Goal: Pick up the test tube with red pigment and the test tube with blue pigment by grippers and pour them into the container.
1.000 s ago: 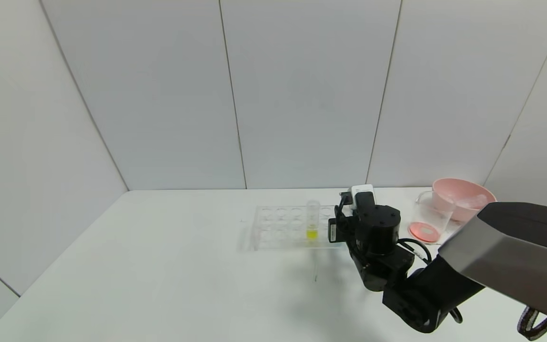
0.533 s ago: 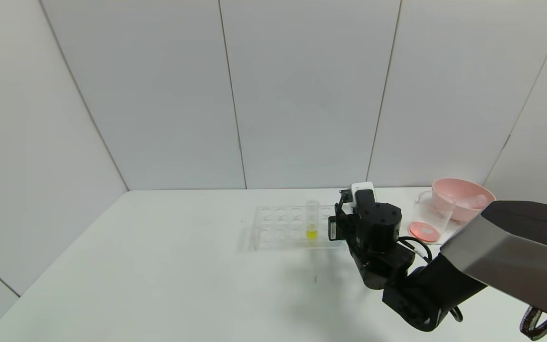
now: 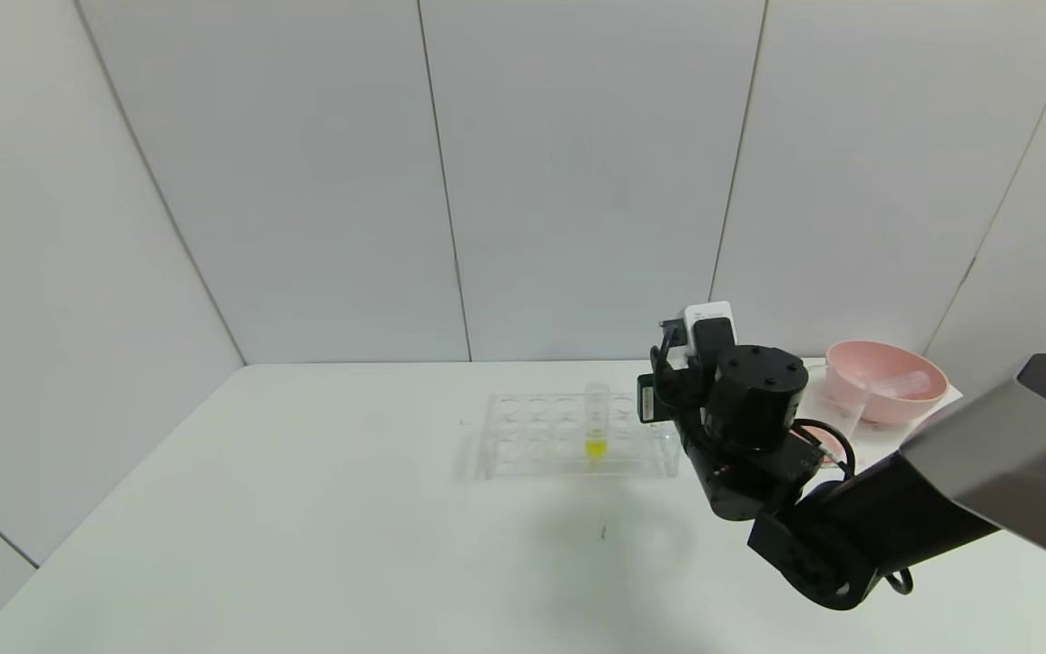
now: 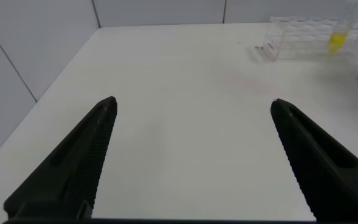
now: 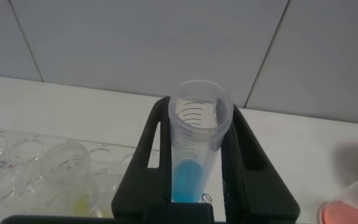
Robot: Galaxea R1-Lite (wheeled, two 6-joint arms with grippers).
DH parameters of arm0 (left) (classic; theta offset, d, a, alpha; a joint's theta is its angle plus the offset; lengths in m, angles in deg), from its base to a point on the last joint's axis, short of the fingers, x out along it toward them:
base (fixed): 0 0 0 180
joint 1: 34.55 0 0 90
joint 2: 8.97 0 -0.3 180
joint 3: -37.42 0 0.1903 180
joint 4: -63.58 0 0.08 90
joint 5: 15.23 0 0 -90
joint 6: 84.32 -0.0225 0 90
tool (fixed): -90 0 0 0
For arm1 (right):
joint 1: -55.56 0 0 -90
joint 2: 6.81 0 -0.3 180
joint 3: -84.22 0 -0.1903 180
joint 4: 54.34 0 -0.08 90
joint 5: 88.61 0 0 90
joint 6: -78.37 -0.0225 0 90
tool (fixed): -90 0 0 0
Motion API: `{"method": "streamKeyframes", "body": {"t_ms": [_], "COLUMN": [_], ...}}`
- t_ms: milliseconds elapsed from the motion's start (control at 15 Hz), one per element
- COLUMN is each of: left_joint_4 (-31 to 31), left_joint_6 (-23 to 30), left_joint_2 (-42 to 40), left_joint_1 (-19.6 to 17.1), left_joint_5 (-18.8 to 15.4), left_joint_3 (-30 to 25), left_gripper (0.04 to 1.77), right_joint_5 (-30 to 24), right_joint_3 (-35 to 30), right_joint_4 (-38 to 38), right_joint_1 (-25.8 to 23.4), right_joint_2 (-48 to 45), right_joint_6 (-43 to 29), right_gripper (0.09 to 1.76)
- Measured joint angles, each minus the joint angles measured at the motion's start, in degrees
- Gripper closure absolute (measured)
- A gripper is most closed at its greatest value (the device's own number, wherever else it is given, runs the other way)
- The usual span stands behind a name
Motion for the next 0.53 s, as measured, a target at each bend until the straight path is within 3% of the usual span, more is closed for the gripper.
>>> {"method": "streamKeyframes", "body": {"t_ms": [533], "left_joint_4": [0.0], "left_joint_6": [0.0], "left_joint_2": [0.0], "left_joint_1": [0.0], "left_joint_5": [0.0], "left_joint_3": [0.0], "left_gripper": [0.05], "right_joint_5": [-0.1], "right_joint_3": [-0.4], "right_joint_4": [0.1], "right_joint_1": [0.4], "right_joint_2": [-3.0], "right_joint_6": [0.8], "right_gripper": [1.33]}}
